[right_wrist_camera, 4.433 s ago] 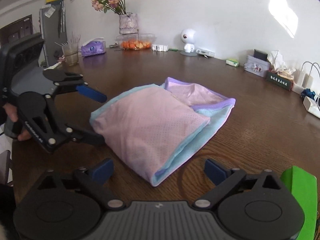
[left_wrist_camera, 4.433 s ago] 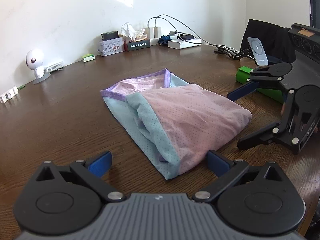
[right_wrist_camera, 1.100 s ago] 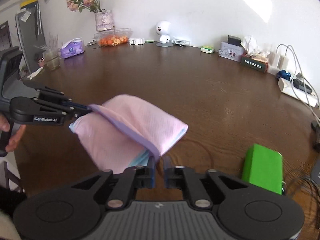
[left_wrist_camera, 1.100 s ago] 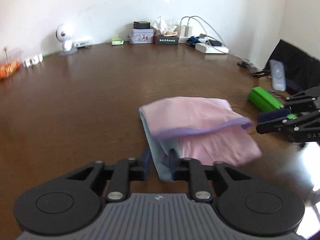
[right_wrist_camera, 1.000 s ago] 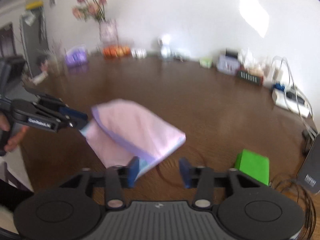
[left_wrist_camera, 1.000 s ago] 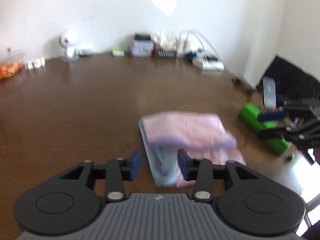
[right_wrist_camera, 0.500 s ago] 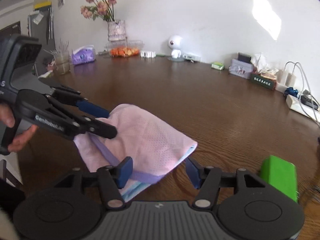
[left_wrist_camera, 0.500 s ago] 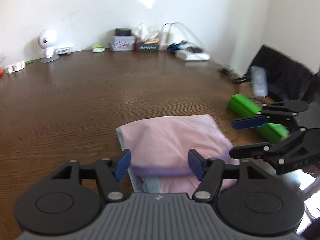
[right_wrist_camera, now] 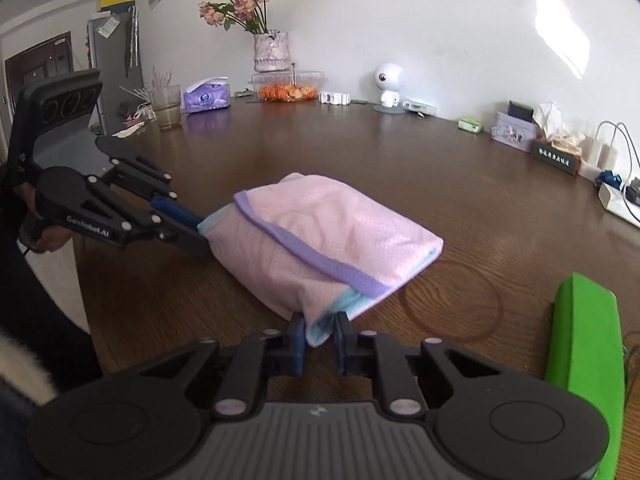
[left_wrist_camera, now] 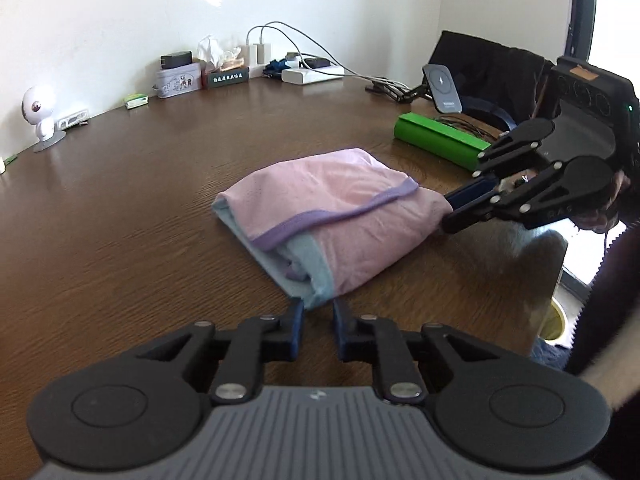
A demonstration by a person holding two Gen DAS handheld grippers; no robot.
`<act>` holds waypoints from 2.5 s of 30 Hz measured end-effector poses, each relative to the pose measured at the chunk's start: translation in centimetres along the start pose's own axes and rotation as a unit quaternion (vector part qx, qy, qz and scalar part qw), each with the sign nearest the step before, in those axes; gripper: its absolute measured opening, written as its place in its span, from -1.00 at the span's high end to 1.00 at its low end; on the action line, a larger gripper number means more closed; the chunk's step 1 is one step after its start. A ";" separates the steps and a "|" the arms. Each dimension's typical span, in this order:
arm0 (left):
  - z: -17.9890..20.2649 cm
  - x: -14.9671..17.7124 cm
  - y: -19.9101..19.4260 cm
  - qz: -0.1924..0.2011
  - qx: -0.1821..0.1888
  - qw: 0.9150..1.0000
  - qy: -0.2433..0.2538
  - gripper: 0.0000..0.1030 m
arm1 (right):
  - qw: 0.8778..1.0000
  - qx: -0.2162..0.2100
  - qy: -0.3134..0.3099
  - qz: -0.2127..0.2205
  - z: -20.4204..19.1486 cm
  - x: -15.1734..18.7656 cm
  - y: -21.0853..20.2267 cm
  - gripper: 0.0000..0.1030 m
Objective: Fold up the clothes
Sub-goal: 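Carry the folded bundle with both grippers toward the tissue boxes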
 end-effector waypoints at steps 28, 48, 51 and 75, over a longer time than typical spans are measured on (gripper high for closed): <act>0.5 0.3 2.2 0.030 -0.002 0.999 0.044 0.85 | 0.999 0.001 -0.027 0.020 1.1 -0.2 1.0 0.53; -0.9 -3.6 6.9 0.016 0.014 0.997 0.075 0.89 | 0.998 0.050 0.022 0.024 3.8 -2.2 2.4 0.88; -2.2 -4.8 8.2 0.017 0.016 0.997 0.080 0.89 | 0.998 0.055 0.029 0.017 5.1 -3.1 3.0 0.88; -10.3 -15.3 22.1 -0.021 0.012 0.998 0.050 0.89 | 0.983 0.116 0.138 -0.041 22.1 -13.6 10.8 0.88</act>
Point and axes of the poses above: each gripper's, at about its wrist camera, not at the fingertips, and y roughly the way its jaws point, z to its right, x to its underside, the point moved 9 cm from there along y, roughly the way its jaws point, and after that the axes turned 12 degrees about -x, right-handed, at the moved point
